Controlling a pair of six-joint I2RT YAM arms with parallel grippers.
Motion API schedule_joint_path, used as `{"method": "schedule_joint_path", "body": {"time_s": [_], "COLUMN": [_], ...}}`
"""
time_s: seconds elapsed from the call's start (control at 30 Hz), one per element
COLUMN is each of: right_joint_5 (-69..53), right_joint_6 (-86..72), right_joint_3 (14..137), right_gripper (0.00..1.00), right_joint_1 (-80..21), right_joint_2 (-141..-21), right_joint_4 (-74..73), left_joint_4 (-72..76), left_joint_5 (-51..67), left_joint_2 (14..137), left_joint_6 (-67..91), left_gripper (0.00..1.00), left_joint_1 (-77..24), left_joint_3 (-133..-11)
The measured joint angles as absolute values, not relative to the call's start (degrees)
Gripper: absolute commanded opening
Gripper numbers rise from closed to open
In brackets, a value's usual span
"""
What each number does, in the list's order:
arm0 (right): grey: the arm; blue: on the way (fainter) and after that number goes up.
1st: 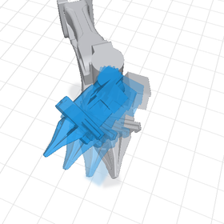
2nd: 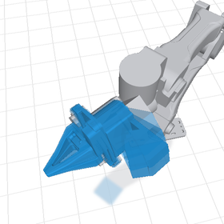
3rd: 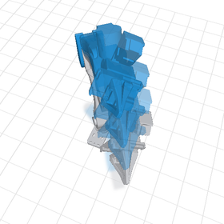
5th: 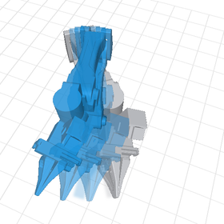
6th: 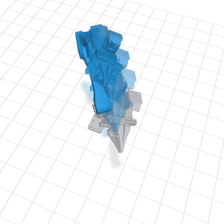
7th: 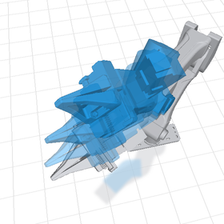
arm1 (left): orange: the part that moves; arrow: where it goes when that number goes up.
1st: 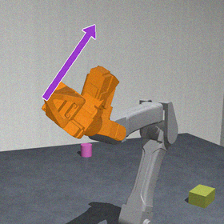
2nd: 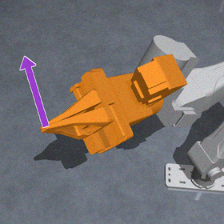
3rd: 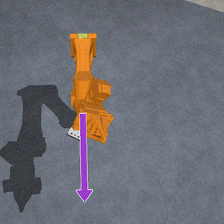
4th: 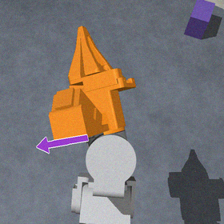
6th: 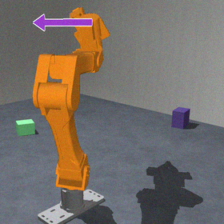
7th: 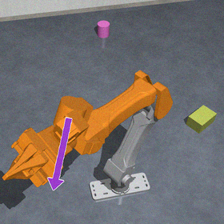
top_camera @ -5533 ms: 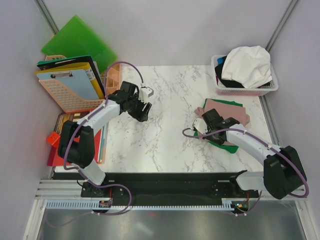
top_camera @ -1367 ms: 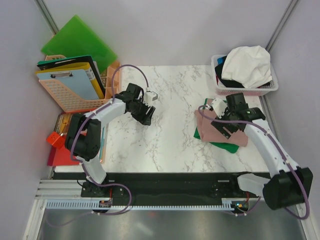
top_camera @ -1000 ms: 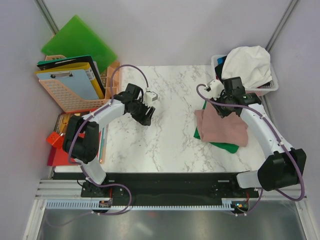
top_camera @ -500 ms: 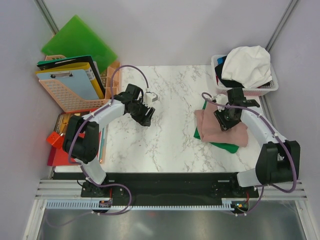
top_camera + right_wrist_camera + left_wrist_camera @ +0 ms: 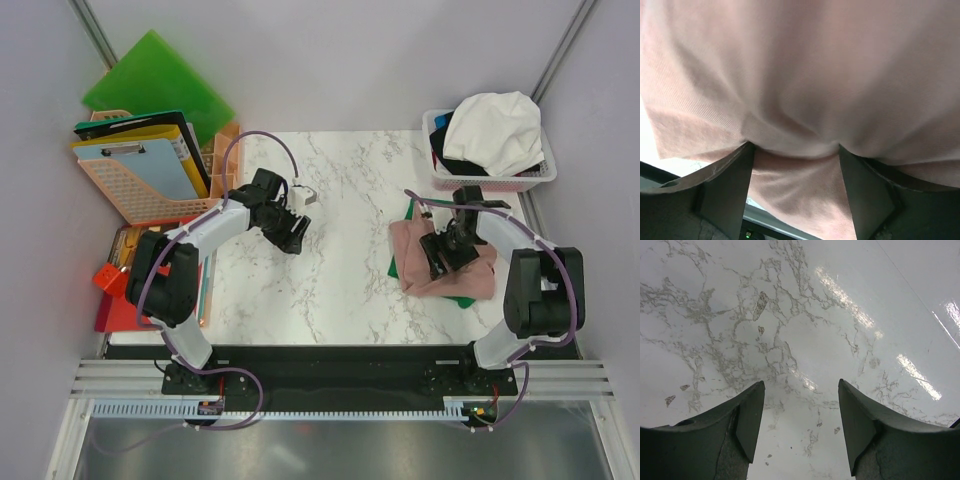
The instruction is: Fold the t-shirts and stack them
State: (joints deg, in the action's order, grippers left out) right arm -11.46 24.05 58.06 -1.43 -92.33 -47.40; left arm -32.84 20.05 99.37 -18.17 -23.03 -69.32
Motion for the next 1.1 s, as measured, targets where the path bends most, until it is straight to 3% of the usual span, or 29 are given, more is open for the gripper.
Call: {"method": "schedule_joint_path", "body": {"time_s": [0.5, 0.9, 1.1], "right_joint_5": [-11.9, -10.8, -13.0], "right_joint_6": [31.0, 34.8, 37.3], "right_joint_3": [66.4, 68.8, 70.2], "right_gripper": [0.78, 0.76, 0.79], "right_joint_1": [18.8, 20.9, 21.5], "right_joint_2": [-99.3, -101.2, -93.4], "right_joint_4": [-50.2, -50.9, -55.7], "left_joint_4": [-32.9, -32.9, -32.9], "left_joint_5": [20.1, 20.0, 20.0], "left_joint_2": [99.7, 99.8, 100.2], "left_joint_6": [-18.2, -18.6, -18.6], "left_gripper": [0.68, 0.68, 0.68], "left_joint_1": [-23.5, -23.9, -23.9], "left_joint_3": [-69.4, -69.4, -69.5]}}
